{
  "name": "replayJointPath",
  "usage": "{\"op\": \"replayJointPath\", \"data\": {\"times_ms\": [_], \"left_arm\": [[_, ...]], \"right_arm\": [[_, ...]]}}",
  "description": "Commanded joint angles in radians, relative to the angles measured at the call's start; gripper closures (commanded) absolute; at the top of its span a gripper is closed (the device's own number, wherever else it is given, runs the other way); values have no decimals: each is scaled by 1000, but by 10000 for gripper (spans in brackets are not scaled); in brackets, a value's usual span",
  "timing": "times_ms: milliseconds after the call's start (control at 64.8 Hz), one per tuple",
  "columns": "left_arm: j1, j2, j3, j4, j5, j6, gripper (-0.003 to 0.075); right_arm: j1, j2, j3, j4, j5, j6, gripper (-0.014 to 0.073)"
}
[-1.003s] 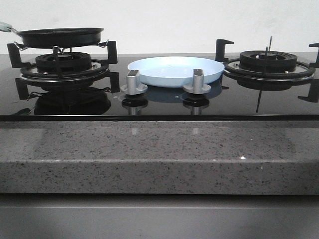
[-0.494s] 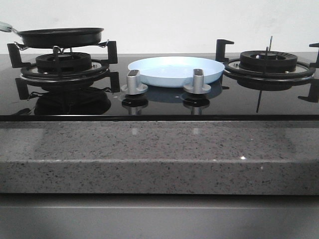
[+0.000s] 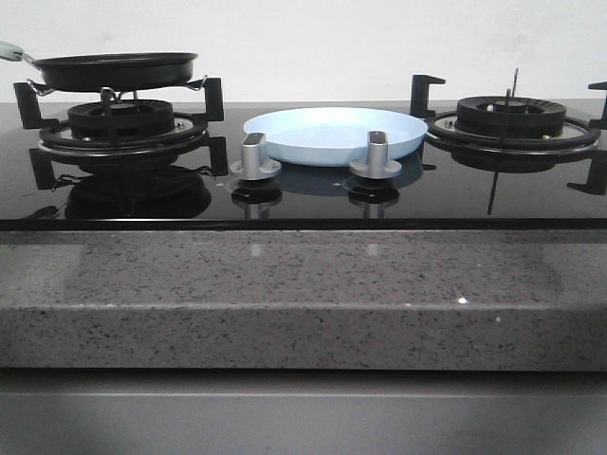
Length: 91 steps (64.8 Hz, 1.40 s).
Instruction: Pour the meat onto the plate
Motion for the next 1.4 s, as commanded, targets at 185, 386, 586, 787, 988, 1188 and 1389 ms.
{"op": "replayJointPath", "data": {"times_ms": [185,386,586,787,988,1188,1389], "left_arm": [[-6,8,-27,-5,-82,-10,156],[-6,8,-27,-5,-83,-10,156],[-6,8,-27,-5,-87,-10,156],[-6,8,-27,-5,-110,-10,156],[-6,8,-27,-5,-126,-10,156],[-6,8,-27,-5,-127,-10,156],[-6,8,-27,-5,-129,-10,155]], "right_arm": [[18,267,-198,33,-29,-2,-48],[126,548,-430,32,113,-18,-48],[180,872,-807,32,415,-44,-48],[207,1203,-1207,33,706,-99,-48],[208,1465,-1553,37,914,-107,-48],[208,1585,-1706,37,965,-107,-43],[208,1586,-1701,37,933,-121,148]]}}
